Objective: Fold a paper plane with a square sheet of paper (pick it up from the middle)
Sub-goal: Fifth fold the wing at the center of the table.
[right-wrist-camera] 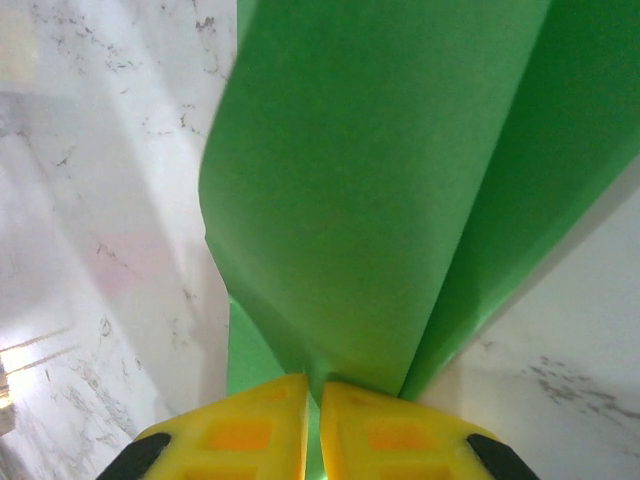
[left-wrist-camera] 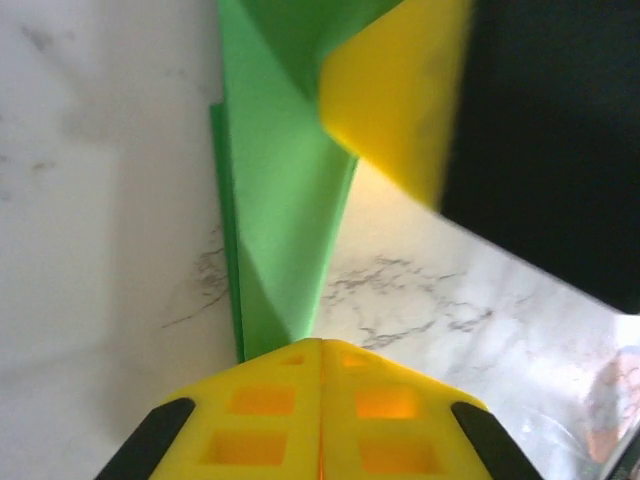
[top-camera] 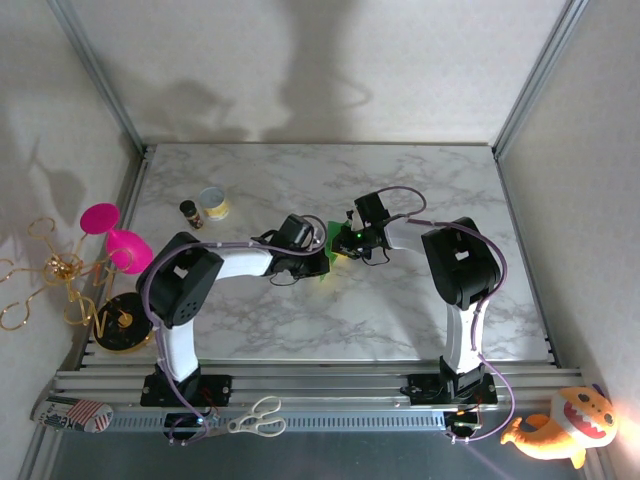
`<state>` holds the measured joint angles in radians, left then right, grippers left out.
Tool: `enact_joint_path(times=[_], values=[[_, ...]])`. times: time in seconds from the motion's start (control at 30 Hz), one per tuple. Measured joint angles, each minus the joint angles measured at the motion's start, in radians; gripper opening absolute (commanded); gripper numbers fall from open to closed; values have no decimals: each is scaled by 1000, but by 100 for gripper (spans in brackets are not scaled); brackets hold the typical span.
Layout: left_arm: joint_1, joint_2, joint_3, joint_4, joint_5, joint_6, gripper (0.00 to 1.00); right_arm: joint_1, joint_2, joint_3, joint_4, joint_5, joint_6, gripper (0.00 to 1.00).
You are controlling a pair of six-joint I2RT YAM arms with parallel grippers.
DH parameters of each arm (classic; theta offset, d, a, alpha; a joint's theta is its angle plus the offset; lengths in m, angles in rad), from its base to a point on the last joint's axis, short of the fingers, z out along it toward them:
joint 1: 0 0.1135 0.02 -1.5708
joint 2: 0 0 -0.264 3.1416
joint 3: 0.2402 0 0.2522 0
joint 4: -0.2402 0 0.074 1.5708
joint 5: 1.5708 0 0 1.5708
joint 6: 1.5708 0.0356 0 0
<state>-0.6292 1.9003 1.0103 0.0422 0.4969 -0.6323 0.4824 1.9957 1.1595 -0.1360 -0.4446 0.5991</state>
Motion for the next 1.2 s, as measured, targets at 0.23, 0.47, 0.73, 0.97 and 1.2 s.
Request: enact_joint_path(times=[0.23, 0.47, 0.73, 0.97, 1.2], values=[[-32, 6, 4, -21, -55, 35, 1, 0, 2, 1, 0, 0, 0, 16], [-66, -17, 2, -63, -126, 74, 1, 0, 5, 6, -8, 0, 0, 16], [-94, -85, -31, -185, -139, 95, 2, 0, 5, 8, -10, 0, 0, 16], [-82, -169, -26, -237, -150, 79, 4, 0, 5, 8, -10, 0, 0, 16], [-71, -156, 23, -118, -188, 14, 1, 0, 5, 8, -10, 0, 6, 16]])
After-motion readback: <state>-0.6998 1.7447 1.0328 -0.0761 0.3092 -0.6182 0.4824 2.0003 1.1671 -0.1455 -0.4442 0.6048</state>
